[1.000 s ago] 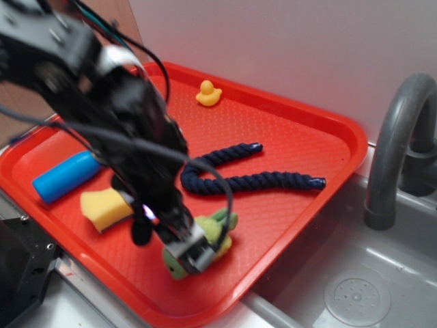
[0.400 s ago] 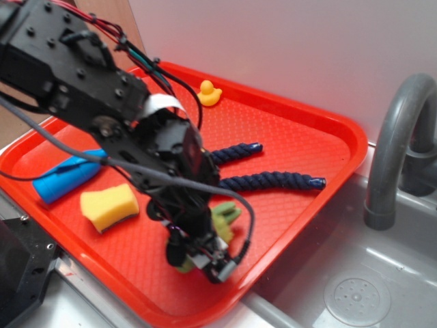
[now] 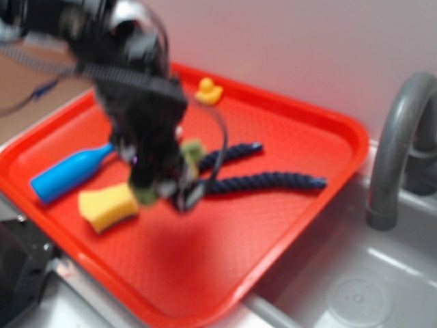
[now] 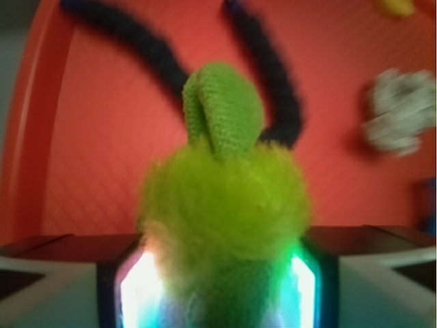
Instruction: Grab the green animal.
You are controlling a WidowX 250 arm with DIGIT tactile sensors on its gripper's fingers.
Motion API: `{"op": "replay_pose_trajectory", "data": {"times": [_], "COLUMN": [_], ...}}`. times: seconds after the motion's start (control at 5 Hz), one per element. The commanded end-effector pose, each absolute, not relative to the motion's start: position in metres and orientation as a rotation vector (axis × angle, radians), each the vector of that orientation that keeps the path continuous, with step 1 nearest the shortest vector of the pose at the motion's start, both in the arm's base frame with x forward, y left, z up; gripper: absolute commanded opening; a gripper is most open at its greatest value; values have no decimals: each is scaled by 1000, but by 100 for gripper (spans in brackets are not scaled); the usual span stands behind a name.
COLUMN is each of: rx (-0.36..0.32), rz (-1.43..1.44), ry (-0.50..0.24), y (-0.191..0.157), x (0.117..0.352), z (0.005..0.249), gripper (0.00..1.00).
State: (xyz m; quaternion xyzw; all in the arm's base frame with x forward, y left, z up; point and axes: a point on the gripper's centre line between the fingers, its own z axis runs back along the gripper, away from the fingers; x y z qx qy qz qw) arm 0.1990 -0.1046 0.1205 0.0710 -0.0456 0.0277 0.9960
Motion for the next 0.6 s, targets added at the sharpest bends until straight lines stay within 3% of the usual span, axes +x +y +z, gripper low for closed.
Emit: {"op": "replay_pose_trajectory", "data": {"times": [0.0, 0.2, 0.4], "rx": [174, 123, 97], "rz": [227, 213, 125], "ry": [-201, -232, -214], "y": [-75, -69, -65], "x": [222, 225, 225], "z": [214, 241, 245], "gripper": [0, 0, 0]}}
